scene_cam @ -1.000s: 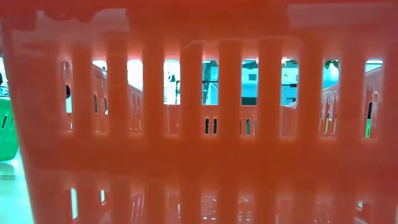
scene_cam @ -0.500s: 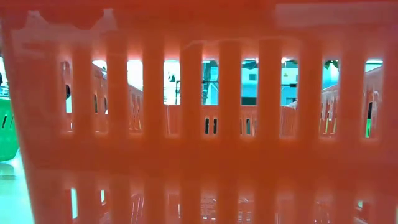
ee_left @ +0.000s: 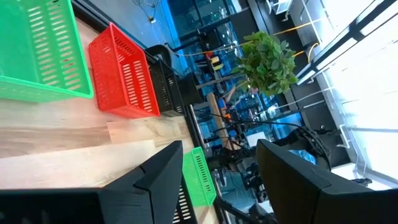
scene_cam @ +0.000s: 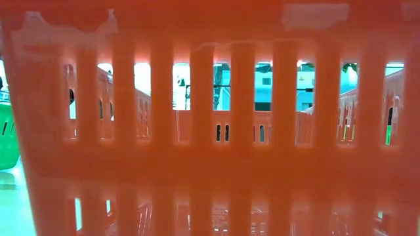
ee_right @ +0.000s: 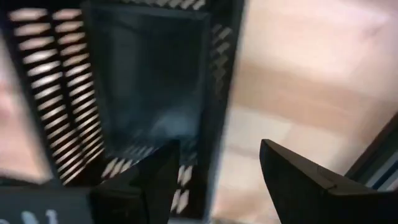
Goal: Stack baskets by color
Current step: Stack the bottom black basket on the middle black basket
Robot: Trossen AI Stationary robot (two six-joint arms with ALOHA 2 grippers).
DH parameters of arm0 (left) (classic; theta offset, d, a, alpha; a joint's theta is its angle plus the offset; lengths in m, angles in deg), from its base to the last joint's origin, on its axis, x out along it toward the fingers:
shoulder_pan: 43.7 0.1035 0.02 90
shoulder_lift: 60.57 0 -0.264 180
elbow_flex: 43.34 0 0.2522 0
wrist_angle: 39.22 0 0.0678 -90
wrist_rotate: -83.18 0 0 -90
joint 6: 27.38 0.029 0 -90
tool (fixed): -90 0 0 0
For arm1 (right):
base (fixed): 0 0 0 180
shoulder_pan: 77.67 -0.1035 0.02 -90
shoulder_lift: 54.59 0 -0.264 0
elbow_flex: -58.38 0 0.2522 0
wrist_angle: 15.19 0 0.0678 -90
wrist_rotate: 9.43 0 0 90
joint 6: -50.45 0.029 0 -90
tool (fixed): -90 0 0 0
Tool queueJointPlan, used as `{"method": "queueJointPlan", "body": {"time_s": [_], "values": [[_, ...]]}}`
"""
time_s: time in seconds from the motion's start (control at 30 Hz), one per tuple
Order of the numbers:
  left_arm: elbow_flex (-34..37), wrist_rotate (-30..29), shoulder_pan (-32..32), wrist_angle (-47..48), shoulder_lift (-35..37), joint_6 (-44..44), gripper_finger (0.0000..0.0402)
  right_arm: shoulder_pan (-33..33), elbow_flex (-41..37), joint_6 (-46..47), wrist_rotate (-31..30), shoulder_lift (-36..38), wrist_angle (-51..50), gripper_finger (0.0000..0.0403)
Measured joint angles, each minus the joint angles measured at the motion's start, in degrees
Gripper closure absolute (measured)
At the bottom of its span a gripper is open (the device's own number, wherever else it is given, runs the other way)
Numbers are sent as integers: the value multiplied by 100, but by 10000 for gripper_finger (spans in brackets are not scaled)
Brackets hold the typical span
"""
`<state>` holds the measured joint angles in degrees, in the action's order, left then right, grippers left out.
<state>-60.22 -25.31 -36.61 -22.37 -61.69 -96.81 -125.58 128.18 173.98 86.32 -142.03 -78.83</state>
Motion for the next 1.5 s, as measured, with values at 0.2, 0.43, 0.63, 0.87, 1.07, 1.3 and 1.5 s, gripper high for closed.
{"method": "queueJointPlan", "body": {"time_s": [0.2,0.43,0.63,0.87,1.07,1.3,1.5], "values": [[0,-6,0,22,0,132,209,5,-265,78,-199,-110,236,204],[-2,-19,0,44,2,172,209,38,-414,69,-150,-369,868,323],[-4,-17,0,53,2,164,209,220,-131,25,-125,-192,593,389],[-4,-13,0,50,0,251,209,1016,1187,-580,-326,384,-1287,395],[-5,-12,0,99,2,232,209,2383,2173,-1806,-1666,772,-2379,395],[-9,-4,0,129,2,491,209,4218,2134,-4087,-2196,397,-965,396],[-11,-8,0,136,-2,563,209,5019,2144,-5188,-1943,-400,817,387]]}}
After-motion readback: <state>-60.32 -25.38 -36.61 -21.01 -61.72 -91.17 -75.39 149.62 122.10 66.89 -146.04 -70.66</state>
